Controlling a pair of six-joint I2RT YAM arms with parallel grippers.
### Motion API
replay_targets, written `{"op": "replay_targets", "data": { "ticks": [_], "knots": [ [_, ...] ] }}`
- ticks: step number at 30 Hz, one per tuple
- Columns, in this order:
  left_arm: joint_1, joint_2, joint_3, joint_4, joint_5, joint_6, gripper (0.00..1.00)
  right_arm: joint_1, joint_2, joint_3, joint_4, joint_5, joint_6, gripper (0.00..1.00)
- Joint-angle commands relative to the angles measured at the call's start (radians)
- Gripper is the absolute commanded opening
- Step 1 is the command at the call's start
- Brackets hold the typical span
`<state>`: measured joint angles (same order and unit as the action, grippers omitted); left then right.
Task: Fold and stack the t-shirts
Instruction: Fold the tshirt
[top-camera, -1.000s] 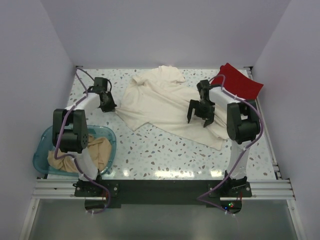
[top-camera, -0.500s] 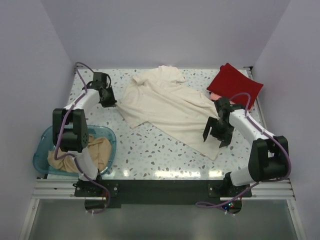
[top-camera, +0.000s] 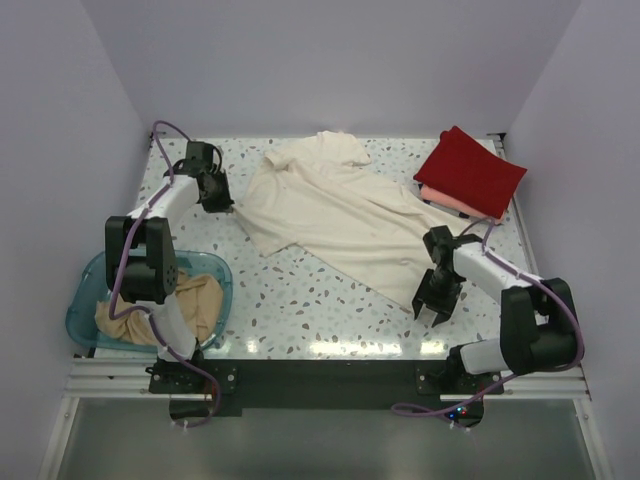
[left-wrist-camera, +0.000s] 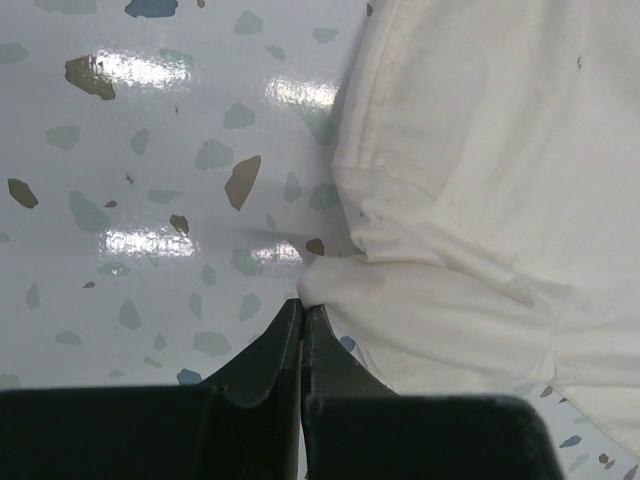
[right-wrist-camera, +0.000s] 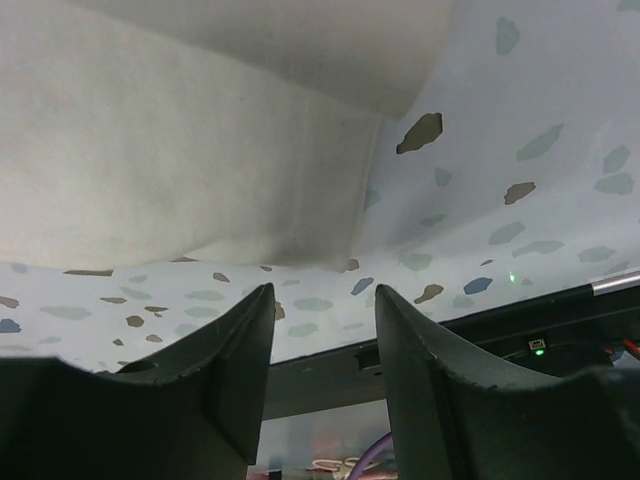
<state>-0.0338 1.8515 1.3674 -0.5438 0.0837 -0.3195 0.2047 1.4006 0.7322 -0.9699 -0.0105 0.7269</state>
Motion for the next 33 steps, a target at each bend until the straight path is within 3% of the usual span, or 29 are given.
{"op": "replay_targets", "data": {
  "ticks": [1,9,20,29,33],
  "knots": [
    [0.006,-0.024,0.027,-0.002,0.030,0.025,0.00,0.015,-0.028,-0.027,0.054,0.056,0.080,0.48],
    [0.006,-0.035,0.032,-0.004,0.031,0.025,0.00,0.018,-0.075,-0.022,0.088,0.173,0.137,0.43],
    [0.006,-0.055,0.029,-0.018,0.025,0.026,0.00,0.036,-0.014,-0.057,0.155,0.121,0.126,0.33],
    [0.006,-0.136,-0.045,-0.016,0.045,-0.003,0.00,0.091,-0.009,-0.037,0.097,0.087,0.077,0.00],
    [0.006,-0.221,-0.123,-0.015,0.065,-0.062,0.00,0.094,-0.072,-0.022,-0.016,0.063,0.022,0.00]
  ]
}}
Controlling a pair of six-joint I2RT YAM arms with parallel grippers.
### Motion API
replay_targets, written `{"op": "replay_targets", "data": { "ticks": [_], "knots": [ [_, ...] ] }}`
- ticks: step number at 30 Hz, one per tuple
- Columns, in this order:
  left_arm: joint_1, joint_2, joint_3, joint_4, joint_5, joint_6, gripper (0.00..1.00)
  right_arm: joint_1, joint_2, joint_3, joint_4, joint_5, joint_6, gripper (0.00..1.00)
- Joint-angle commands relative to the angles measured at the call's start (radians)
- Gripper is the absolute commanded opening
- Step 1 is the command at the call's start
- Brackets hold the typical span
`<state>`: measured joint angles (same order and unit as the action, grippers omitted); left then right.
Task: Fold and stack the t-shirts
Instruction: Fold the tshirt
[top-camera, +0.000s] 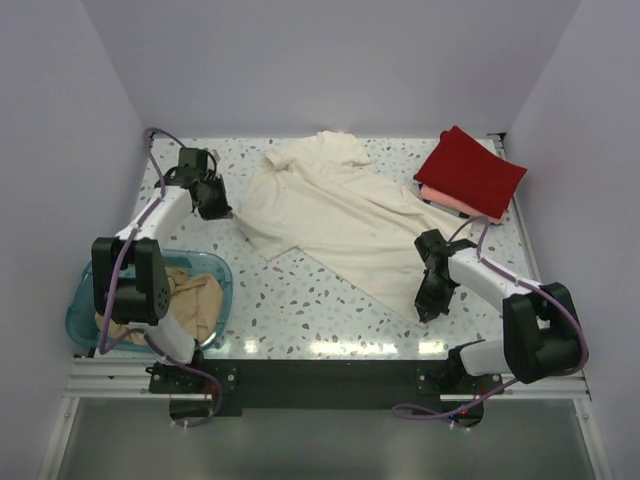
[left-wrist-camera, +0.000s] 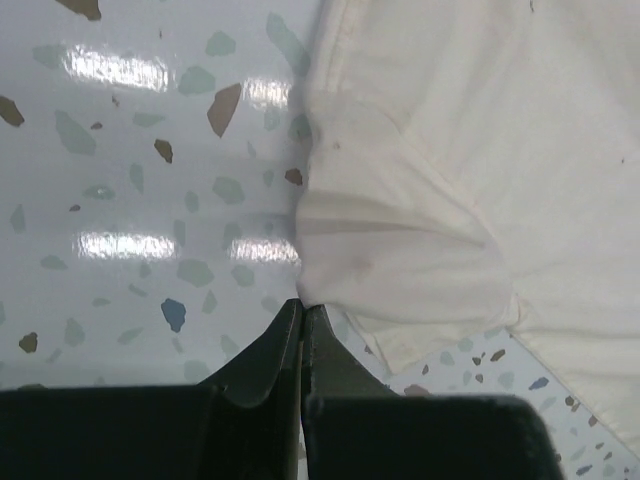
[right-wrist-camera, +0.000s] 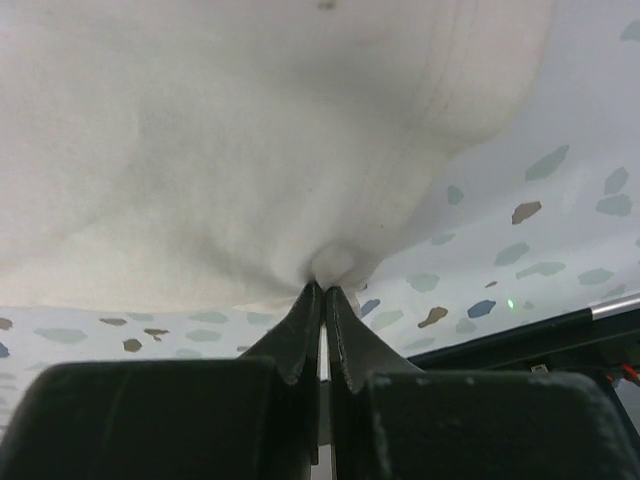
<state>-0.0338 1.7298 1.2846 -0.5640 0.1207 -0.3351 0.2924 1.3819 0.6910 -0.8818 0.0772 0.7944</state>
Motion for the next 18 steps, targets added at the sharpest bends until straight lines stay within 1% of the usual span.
{"op": "replay_targets", "data": {
  "ticks": [1,3,4,6,10,18],
  "knots": [
    [0.006,-0.117,-0.077,0.006,0.042,-0.057,0.00,0.007,-0.067,0.025,-0.126,-0.034,-0.053,0.00],
    [0.006,-0.197,-0.123,-0.007,0.040,-0.079,0.00,0.008,-0.101,0.036,-0.187,-0.057,-0.076,0.00],
    [0.006,-0.197,-0.136,-0.013,0.039,-0.084,0.00,0.010,-0.112,0.039,-0.207,-0.063,-0.083,0.00],
    [0.006,-0.258,-0.162,-0.048,0.027,-0.091,0.00,0.008,-0.147,0.041,-0.247,-0.076,-0.098,0.00],
    [0.006,-0.364,-0.191,-0.102,0.013,-0.113,0.00,0.013,-0.201,0.038,-0.293,-0.131,-0.100,0.00],
    [0.005,-0.558,-0.237,-0.263,-0.018,-0.127,0.00,0.022,-0.254,0.041,-0.394,-0.142,-0.129,0.00]
  ]
}}
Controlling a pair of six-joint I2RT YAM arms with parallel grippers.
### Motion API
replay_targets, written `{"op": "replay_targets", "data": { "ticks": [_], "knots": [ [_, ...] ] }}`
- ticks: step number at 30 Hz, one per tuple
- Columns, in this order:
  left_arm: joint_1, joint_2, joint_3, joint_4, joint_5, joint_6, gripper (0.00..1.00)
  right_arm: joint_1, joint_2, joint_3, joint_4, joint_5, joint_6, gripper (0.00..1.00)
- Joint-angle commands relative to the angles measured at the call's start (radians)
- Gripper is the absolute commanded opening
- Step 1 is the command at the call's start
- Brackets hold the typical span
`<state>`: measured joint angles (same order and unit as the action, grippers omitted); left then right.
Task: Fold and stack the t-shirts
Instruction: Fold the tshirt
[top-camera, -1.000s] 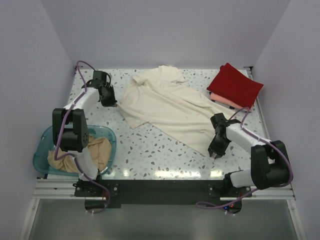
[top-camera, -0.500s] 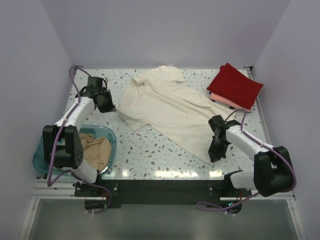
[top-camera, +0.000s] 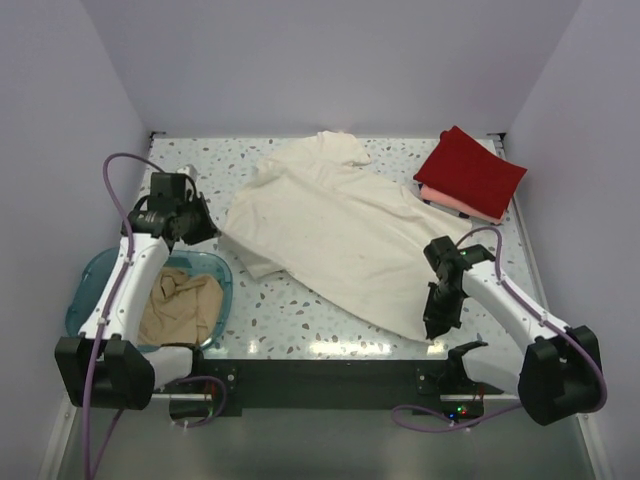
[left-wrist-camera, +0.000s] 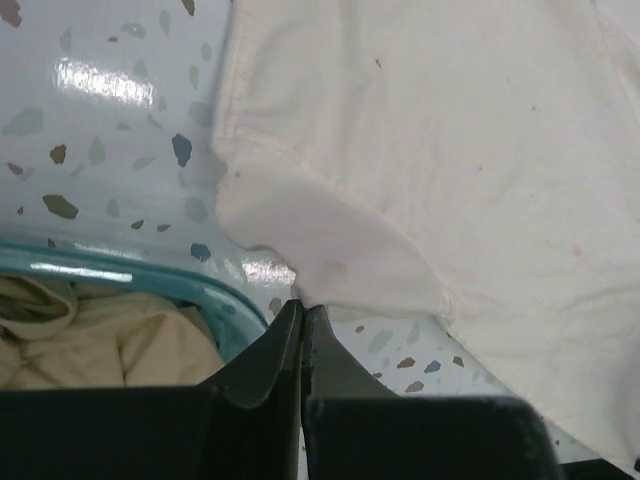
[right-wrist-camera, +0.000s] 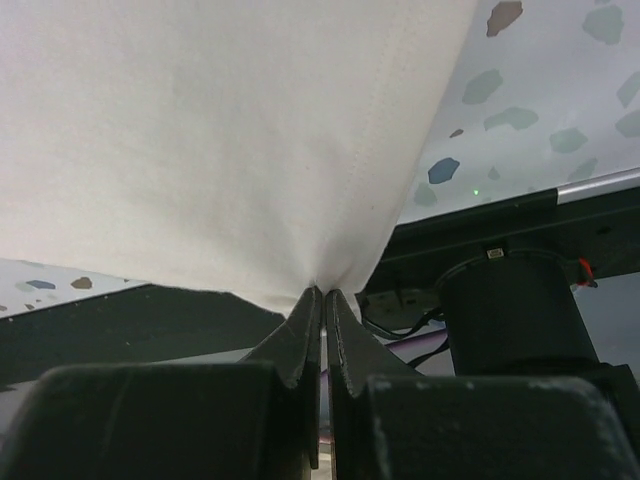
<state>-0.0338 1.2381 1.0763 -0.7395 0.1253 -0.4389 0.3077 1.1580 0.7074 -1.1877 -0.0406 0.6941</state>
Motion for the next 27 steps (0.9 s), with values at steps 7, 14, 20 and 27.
{"op": "replay_targets", "data": {
  "ticks": [7,14,20,27],
  "knots": [
    [-0.014,-0.175,-0.108,-0.127,0.013,-0.058,0.00,0.008,-0.092,-0.006,-0.105,-0.059,-0.012,0.00],
    [-0.173,-0.024,-0.024,-0.020,-0.036,-0.113,0.00,0.007,-0.052,0.021,-0.061,-0.038,-0.019,0.00],
    [-0.189,0.150,0.146,0.023,-0.067,-0.070,0.00,-0.070,0.009,0.032,-0.003,-0.065,-0.086,0.00],
    [-0.199,0.354,0.371,0.040,-0.038,0.009,0.00,-0.232,0.115,0.124,0.033,-0.249,-0.183,0.00]
  ]
}}
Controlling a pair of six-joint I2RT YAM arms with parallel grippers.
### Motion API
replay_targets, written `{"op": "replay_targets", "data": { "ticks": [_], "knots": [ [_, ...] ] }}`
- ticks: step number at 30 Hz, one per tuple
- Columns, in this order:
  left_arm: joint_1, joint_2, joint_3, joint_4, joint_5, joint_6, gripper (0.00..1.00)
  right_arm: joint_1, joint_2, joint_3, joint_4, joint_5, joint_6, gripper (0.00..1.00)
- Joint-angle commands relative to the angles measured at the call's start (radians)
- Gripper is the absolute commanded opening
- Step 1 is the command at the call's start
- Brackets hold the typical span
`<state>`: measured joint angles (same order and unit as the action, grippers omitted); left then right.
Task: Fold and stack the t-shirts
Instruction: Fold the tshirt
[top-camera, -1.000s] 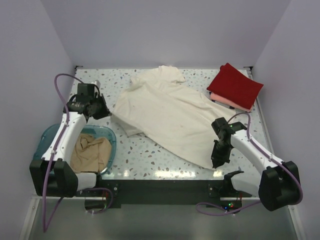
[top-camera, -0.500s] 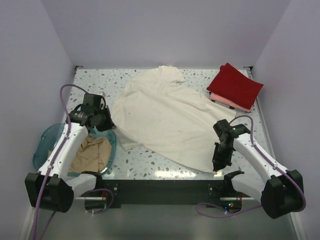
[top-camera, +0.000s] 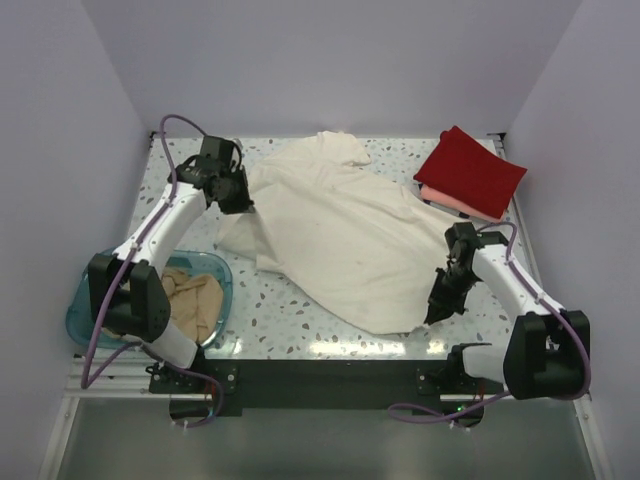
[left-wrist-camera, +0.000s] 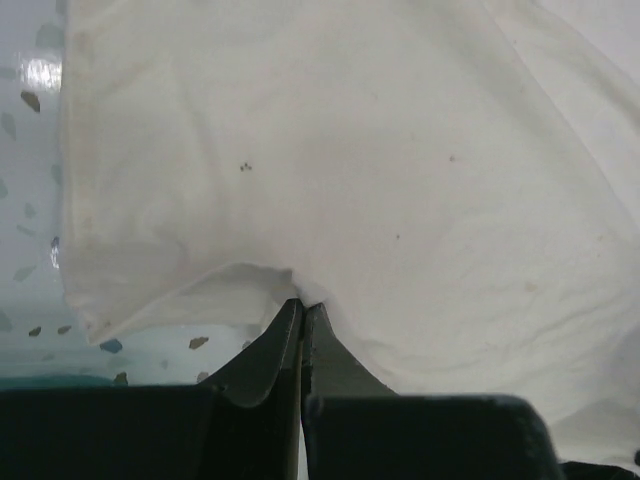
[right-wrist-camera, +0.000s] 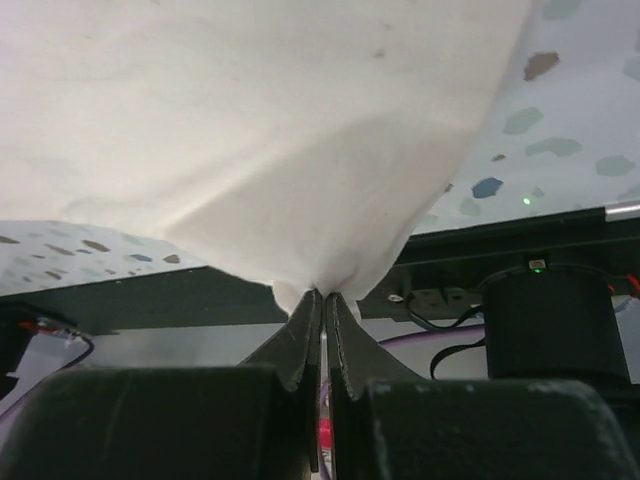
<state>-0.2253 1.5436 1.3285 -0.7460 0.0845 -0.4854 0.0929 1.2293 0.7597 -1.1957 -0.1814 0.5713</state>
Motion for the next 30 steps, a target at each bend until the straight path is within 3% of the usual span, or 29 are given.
{"op": "replay_targets", "data": {
  "ticks": [1,8,15,22,30],
  "knots": [
    [-0.006,0.094,0.147,0.043,-0.002,0.065,0.00,-0.028,0.061,0.085,0.050,-0.118,-0.060,0.00],
    [-0.013,0.265,0.337,0.039,0.064,0.137,0.00,-0.123,0.160,0.136,0.113,-0.141,-0.070,0.00],
    [-0.014,0.357,0.481,-0.001,0.023,0.146,0.00,-0.238,0.223,0.199,0.099,-0.130,-0.119,0.00],
    [-0.014,0.403,0.532,-0.013,0.031,0.137,0.00,-0.366,0.260,0.253,0.073,-0.118,-0.175,0.00],
    [-0.013,0.412,0.555,0.008,-0.014,0.120,0.00,-0.421,0.309,0.314,0.065,-0.102,-0.202,0.00]
  ]
}}
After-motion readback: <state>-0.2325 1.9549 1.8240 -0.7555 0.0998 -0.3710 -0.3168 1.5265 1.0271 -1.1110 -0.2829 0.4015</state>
